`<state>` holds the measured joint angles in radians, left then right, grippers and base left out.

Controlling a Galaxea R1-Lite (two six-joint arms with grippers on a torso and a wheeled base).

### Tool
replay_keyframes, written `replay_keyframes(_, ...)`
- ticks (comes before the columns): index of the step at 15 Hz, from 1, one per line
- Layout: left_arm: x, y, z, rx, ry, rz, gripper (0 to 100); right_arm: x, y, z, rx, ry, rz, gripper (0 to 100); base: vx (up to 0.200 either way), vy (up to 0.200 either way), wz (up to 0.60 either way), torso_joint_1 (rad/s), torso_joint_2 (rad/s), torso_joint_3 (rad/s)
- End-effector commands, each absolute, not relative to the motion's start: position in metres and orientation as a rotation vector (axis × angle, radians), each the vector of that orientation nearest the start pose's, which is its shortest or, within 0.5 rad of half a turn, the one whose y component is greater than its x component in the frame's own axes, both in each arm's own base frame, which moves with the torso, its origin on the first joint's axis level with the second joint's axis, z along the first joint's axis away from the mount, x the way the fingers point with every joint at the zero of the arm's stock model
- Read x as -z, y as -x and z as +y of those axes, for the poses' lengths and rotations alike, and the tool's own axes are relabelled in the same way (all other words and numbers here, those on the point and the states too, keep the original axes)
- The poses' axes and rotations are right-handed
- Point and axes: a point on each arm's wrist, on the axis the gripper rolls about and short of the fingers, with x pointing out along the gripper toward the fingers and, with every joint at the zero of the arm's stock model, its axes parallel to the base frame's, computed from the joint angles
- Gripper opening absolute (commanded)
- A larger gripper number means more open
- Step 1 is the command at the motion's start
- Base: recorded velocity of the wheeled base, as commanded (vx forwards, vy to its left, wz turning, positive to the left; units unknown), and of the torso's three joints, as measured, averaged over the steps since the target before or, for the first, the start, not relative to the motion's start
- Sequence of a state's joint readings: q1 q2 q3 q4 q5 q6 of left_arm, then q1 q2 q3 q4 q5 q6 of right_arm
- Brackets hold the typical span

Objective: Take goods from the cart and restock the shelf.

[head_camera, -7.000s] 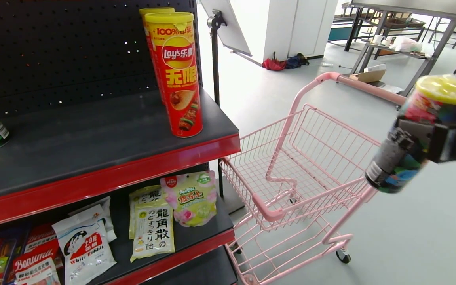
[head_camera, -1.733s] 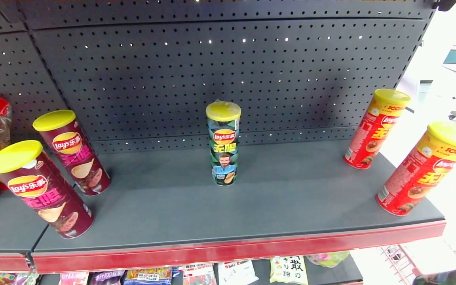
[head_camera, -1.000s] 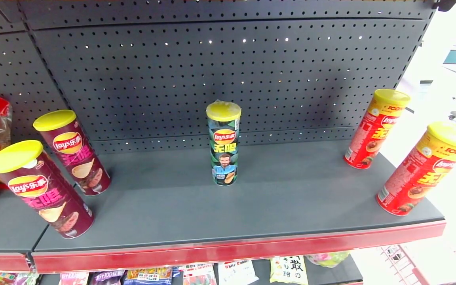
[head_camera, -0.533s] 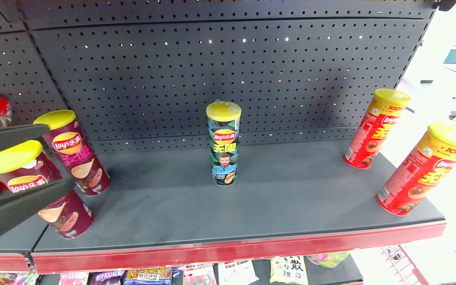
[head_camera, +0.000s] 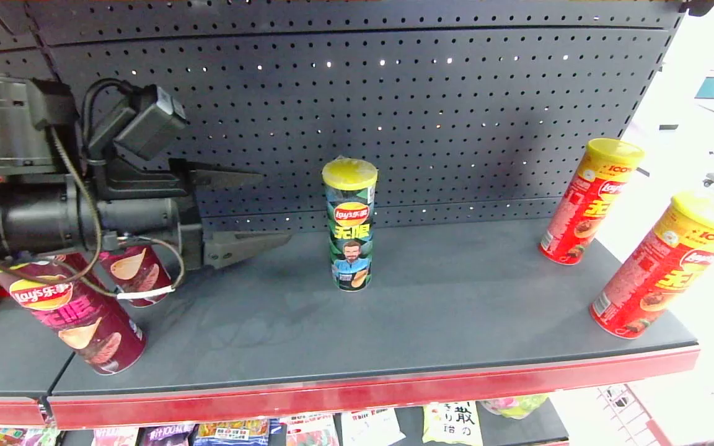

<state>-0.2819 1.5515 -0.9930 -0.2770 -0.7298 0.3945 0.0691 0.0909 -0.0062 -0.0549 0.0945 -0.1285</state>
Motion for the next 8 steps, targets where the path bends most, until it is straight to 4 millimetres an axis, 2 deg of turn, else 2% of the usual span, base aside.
replay_keyframes(1, -0.224, -0.290, -0.104, 1.068, -0.281, 0.149, 100, -0.085, 0.016, 0.001, -0.164, 0.128, 0.020, 0, 0.000, 0.000, 0.00, 0.000, 0.00, 0.000)
replay_keyframes(6, -0.214, -0.299, -0.120, 1.126, -0.275, 0.170, 100, -0.085, 0.016, 0.001, -0.147, 0.129, 0.021, 0, 0.000, 0.000, 0.00, 0.000, 0.00, 0.000)
replay_keyframes(8, -0.212, -0.313, -0.123, 1.120, -0.275, 0.167, 100, -0.085, 0.016, 0.001, -0.148, 0.127, 0.023, 0, 0.000, 0.000, 0.00, 0.000, 0.00, 0.000)
